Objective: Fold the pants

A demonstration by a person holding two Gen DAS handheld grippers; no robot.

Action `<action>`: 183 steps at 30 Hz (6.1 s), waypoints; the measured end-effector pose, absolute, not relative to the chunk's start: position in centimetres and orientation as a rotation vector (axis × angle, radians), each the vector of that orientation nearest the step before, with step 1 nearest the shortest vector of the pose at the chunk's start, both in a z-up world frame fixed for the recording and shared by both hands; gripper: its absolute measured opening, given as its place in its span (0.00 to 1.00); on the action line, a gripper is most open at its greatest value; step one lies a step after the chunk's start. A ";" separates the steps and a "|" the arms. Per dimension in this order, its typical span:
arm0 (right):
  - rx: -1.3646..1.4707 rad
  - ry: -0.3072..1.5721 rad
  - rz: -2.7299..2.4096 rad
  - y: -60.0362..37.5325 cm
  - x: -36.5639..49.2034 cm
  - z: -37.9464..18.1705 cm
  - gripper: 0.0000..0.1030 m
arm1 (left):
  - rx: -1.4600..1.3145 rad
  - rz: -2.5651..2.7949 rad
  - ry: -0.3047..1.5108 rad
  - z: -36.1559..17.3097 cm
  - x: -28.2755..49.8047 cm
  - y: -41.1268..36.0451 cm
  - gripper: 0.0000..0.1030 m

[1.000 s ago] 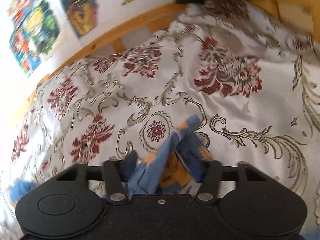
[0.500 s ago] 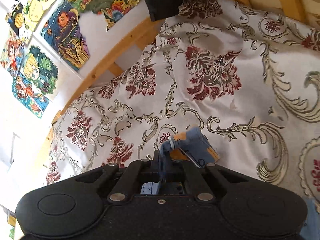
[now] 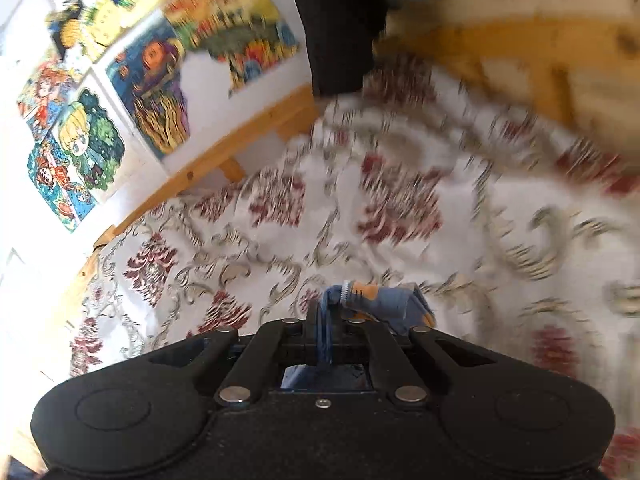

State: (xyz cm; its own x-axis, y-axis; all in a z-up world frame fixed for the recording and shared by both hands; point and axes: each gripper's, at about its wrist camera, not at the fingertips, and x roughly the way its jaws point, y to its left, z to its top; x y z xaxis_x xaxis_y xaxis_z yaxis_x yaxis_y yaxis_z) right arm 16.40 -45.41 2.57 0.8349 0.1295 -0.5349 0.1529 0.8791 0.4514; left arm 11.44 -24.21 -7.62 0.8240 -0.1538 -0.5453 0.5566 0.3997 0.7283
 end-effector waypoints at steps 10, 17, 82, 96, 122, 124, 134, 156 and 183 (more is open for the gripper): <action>0.683 0.816 -0.380 -45.4 6.5 -3.9 0.00 | 1.150 -0.689 0.415 -9.3 7.1 -23.5 0.04; 0.665 0.834 -0.423 -45.3 6.6 -4.4 0.15 | 1.128 -0.711 0.487 -9.7 7.6 -23.4 0.04; 0.003 0.839 0.461 -26.7 30.5 -2.1 0.69 | -0.177 -0.257 1.118 -6.4 30.2 -2.7 0.25; 0.415 1.253 0.784 -21.0 37.5 -6.4 0.42 | -0.177 -0.210 1.087 -7.7 28.5 -1.6 0.03; 0.284 1.172 0.572 -18.5 38.6 -8.0 0.04 | -0.183 -0.237 1.056 -7.5 27.5 -0.6 0.04; 0.322 1.196 0.573 -18.9 39.1 -9.2 0.06 | -0.175 -0.232 1.061 -7.8 27.5 -0.4 0.04; 0.436 1.076 0.559 -25.5 30.7 -4.2 0.58 | -0.158 -0.164 1.093 -6.6 26.7 2.7 0.04; 0.486 0.856 0.079 -53.5 11.0 0.4 0.94 | 0.248 -0.189 0.945 -3.9 21.9 -4.8 0.47; 0.439 0.997 0.248 -54.4 7.6 -3.4 0.77 | 0.669 -1.373 1.044 -6.1 25.5 -44.1 0.42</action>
